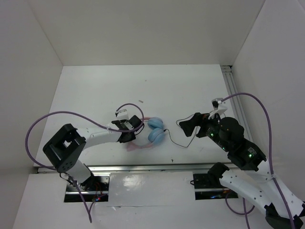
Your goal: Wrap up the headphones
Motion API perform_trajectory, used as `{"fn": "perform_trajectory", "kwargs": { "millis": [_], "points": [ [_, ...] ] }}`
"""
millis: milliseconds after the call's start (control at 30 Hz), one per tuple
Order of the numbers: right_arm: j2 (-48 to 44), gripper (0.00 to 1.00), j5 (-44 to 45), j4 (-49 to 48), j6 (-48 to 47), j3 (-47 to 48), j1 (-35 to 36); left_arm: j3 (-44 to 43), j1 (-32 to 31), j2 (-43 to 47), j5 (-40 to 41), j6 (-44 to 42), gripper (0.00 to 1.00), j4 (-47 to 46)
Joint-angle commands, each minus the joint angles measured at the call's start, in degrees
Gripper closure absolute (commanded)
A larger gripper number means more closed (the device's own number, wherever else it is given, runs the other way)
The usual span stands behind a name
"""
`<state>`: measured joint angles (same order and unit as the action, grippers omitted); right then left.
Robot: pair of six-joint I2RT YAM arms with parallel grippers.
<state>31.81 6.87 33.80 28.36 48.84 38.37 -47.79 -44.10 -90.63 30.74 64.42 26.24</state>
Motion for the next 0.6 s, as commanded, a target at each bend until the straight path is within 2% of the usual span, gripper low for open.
{"fn": "perform_trajectory", "kwargs": {
  "millis": [0, 100, 133, 167, 300, 433, 500, 533, 567],
  "points": [
    [-0.8, 0.00, 0.9, -2.0, -1.0, 3.3, 0.2, 5.3, 2.3, -0.5, -1.4, 0.5, 0.52, 2.1],
    [-0.8, 0.00, 0.1, -2.5, -1.6, 2.6, 0.2, 6.7, 2.8, 0.1, -2.0, -0.7, 0.53, -0.7],
    [-0.8, 0.00, -0.6, -3.0, -1.6, 2.6, 0.2, 6.7, 2.8, 0.6, -2.0, -0.7, 0.61, -1.2],
    [-0.8, 0.00, -1.4, -3.6, -1.6, 1.8, 0.2, 6.7, 2.8, 0.6, -2.0, -0.7, 0.73, -1.2],
    [-1.3, 0.00, -5.4, -6.7, -3.2, -0.5, 0.2, 5.3, 4.5, -0.1, -2.5, -2.1, 1.00, -1.2],
    [-2.6, 0.00, -11.6, -11.5, -5.9, -4.0, 0.2, 2.9, 5.9, -1.6, -2.4, -3.3, 1.00, 0.5],
    [-3.2, 0.00, -14.7, -14.0, -6.5, -5.9, 0.2, 0.2, 4.8, 0.4, -0.2, -2.6, 1.00, 6.3],
    [-3.2, 0.00, -15.4, -17.2, -7.1, -7.0, 0.2, -4.3, 2.8, 1.8, 1.6, -1.9, 1.00, 9.7],
    [-2.6, 0.00, -16.0, -19.5, -7.1, -9.6, 0.2, -7.1, 1.7, 3.2, 5.3, -1.9, 1.00, 16.8]
  ]
}}
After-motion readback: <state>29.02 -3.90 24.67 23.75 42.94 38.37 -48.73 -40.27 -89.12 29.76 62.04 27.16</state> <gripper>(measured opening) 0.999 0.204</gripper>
